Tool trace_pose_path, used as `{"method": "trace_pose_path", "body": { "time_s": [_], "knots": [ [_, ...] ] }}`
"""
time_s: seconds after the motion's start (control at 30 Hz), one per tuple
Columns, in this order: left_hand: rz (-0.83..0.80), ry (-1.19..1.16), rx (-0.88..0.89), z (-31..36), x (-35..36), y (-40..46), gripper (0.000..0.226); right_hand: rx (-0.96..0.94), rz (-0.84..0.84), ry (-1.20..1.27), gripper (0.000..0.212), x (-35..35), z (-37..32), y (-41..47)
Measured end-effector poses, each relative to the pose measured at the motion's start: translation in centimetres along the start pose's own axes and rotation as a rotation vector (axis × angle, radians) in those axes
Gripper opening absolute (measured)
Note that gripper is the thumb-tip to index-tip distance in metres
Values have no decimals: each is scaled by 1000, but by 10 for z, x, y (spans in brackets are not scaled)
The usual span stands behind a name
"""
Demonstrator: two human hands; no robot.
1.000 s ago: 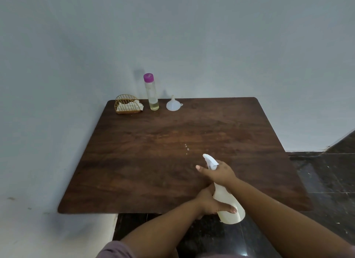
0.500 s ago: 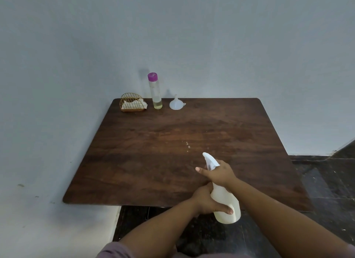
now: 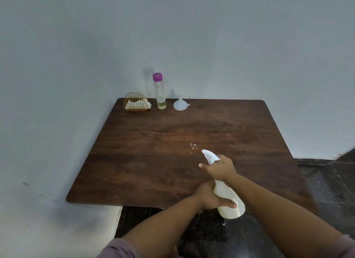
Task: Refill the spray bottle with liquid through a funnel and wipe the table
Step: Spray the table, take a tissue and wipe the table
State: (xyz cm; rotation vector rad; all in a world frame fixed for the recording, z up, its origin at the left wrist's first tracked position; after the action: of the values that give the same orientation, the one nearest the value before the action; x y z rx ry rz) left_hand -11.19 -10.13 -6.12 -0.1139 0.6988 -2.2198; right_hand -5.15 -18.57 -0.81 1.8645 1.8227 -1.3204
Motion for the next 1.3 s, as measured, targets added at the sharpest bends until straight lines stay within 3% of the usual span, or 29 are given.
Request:
{"method": "trace_pose_path", "body": {
  "time_s": [0.1, 0.27, 0.37, 0.47, 0.63, 0.8, 0.83, 0.9, 1.0, 1.17, 1.3],
  "knots": [
    [-4, -41, -19, -4, -1, 2, 81, -32, -156, -19, 64, 12, -7, 2],
    [-2, 7, 23, -2, -8, 2, 82, -59, 14, 73, 47, 3, -13, 0],
    [-1, 15, 20, -4, -14, 2, 78, -61, -25, 59, 42, 10, -17, 4],
    [-1, -28, 4, -8, -19, 3, 78, -77, -179, 64, 49, 19, -26, 5],
    [12, -18, 18, -5, -26, 4, 76, 0, -5, 33, 62, 12, -24, 15],
    [-10, -61, -3, -7, -28, 4, 71, -33, -169, -24, 50, 22, -32, 17],
    [-16, -69, -10, -7, -29, 3, 74, -29, -197, -16, 59, 26, -30, 19],
    [-22, -42, -6, -6, -30, 5, 78, -1, -150, 18, 73, 26, -24, 22],
    [-33, -16, 3, -4, -28, 5, 77, 21, -51, 37, 64, 18, -18, 22],
    [-39, -5, 2, -3, -25, 6, 87, -12, -215, 6, 73, 27, -19, 21],
    [-68, -6, 2, 1, -22, 7, 81, 64, -101, 100, 76, 18, -4, 24]
  ]
}}
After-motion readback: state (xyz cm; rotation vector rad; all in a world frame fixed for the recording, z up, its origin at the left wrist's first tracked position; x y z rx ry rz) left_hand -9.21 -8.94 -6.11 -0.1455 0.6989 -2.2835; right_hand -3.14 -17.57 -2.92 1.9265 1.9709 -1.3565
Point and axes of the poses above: each hand's wrist, its own y-axis towards the middle knuckle, its own x-axis out of the palm, z = x × y, the point moved 8 cm from there along y, towards the middle knuckle, and after that the axes turned 4 degrees about -z, right-handed, at the moved point
